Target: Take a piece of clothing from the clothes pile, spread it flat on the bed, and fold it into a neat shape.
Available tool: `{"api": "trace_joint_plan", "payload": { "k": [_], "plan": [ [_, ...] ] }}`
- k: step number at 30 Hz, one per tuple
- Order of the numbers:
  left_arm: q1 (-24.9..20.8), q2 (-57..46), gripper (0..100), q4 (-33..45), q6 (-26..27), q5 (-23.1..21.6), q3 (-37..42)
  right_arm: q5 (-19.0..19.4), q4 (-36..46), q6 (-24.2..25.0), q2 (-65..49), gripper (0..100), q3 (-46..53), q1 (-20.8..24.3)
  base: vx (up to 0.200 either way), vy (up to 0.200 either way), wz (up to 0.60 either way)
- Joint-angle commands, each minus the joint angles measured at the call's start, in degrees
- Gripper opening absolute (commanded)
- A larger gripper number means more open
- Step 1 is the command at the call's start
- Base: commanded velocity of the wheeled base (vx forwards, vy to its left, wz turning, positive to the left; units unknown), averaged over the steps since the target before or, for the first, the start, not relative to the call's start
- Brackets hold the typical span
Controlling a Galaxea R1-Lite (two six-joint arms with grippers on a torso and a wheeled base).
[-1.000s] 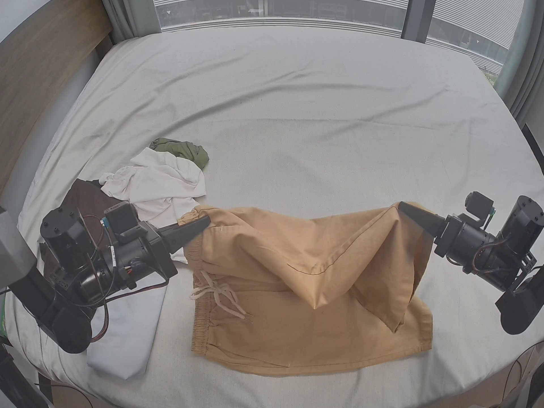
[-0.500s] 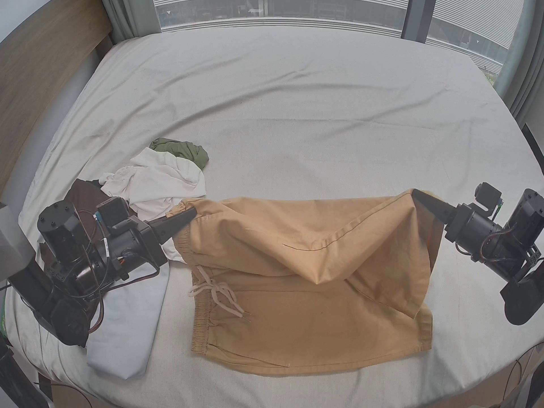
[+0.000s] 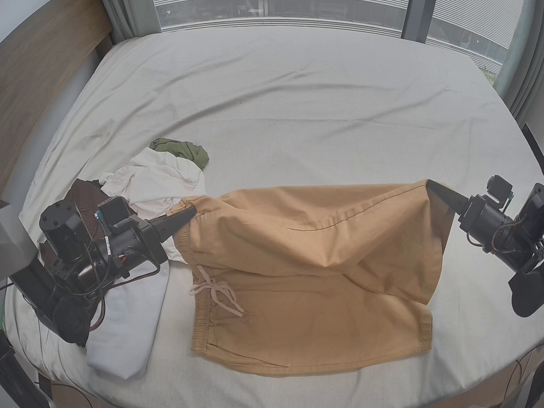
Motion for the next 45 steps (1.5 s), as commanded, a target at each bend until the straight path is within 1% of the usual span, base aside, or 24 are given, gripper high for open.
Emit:
{"api": "trace_joint_plan", "payload": {
  "k": [1,8,14,18,22,24,25,27,45],
  "plan": [
    [0.05,0.31,0,-0.01,0.02,0.08,-0.15,0.4,-0.03,0.1,-0.48,0,-0.13,-1.08,0.0,0.0,0.0],
    [1.45,0.48,0,-0.01,0.02,-0.01,-0.68,2.24,-0.03,1.68,-0.48,0,-0.31,-3.63,0.0,0.0,0.0],
    [1.54,1.28,0,-0.01,0.37,-0.01,-1.03,3.39,-0.03,1.85,-0.4,0,-0.39,-5.03,0.0,0.0,0.0],
    [1.45,1.98,0,-0.01,2.04,-0.01,-0.77,3.3,-0.03,1.85,-0.4,0,-0.83,-5.39,0.0,0.0,0.0],
    [1.37,2.15,0,-0.01,4.06,-0.1,-0.33,3.39,-0.03,1.94,-0.22,0,-1.62,-6.79,0.0,0.0,0.0],
    [1.28,2.15,0,-0.01,4.15,-0.1,-0.24,3.39,-0.03,2.03,-0.22,0,-1.71,-6.79,0.0,0.0,0.0],
    [1.1,2.07,0,-0.01,4.5,-0.27,0.38,3.39,-0.03,3.26,-0.31,0,-1.71,-6.7,0.0,0.0,0.0],
    [0.93,1.8,0,-0.1,4.85,-0.54,0.9,3.3,-0.03,3.61,-0.31,0,-1.71,-6.62,0.0,0.0,0.0],
    [1.54,-0.83,0,-0.1,4.24,0.08,-2.35,2.77,-0.03,3.7,-0.4,0,-3.12,-6.97,0.0,0.0,0.0]
  ]
}}
